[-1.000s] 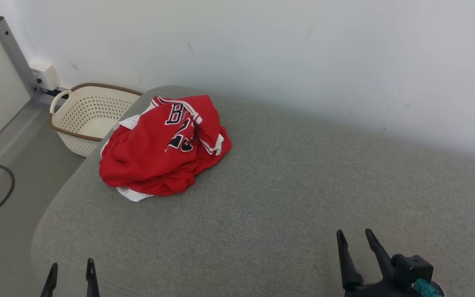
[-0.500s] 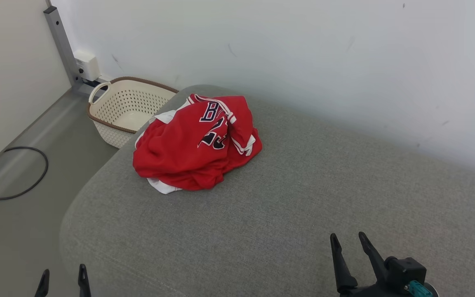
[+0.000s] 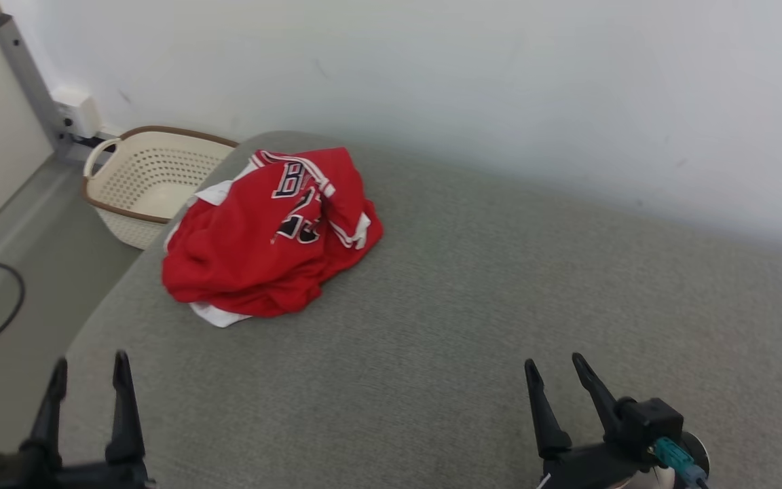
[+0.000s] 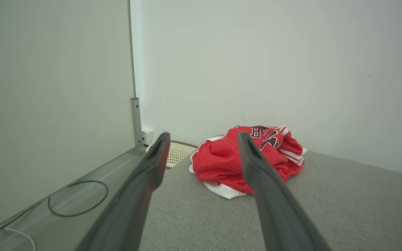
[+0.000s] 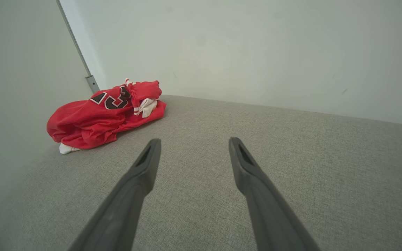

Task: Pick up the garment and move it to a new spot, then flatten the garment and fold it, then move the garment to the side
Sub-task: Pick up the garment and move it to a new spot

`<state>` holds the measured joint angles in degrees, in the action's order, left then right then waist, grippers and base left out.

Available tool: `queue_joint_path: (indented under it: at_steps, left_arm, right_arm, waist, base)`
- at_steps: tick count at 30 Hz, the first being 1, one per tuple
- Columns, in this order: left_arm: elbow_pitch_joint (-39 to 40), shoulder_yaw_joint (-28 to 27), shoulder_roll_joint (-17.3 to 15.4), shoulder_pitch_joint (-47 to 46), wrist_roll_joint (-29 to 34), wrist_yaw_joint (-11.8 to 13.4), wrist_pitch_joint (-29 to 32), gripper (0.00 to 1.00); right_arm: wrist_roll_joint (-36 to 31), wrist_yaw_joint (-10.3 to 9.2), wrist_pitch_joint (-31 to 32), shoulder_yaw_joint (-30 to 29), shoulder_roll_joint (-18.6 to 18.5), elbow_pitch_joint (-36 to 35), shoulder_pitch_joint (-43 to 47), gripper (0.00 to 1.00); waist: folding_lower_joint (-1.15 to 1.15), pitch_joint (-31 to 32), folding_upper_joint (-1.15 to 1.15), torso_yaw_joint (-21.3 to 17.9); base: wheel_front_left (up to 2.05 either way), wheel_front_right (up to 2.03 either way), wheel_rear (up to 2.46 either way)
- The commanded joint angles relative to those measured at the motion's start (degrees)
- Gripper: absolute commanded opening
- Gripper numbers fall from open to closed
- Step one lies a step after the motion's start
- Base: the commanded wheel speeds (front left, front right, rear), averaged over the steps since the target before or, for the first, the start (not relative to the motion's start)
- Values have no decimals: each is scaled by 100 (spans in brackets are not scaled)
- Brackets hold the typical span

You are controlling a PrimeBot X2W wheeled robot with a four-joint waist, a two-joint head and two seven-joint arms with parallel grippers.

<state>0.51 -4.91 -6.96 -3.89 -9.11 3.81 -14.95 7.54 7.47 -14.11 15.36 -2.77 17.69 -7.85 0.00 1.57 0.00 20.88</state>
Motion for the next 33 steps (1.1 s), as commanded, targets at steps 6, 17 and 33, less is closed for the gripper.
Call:
queue_joint_path:
  at_steps: [6,17,33]
  left_arm:
    - [-363,-74,-443,-1232,-343,-396,190,100]
    - [-1339,-230,-1158,-2976,-703,-776,763,100]
    - [-3676,64,-1887,-4463,-956,-1049,1524,100]
  right_arm:
    - [-73,4,1,299,-22,-214,-405,100]
    - [-31,4,-54,514,-17,-372,-871,100]
    - [36,4,-113,586,-14,-298,-1183,100]
  waist:
    - [0,-670,0,-919]
    - [0,-1370,0,-1800]
    - [0,-1786,0,-2638]
  base:
    - [0,0,0]
    - [0,0,0]
    - [0,0,0]
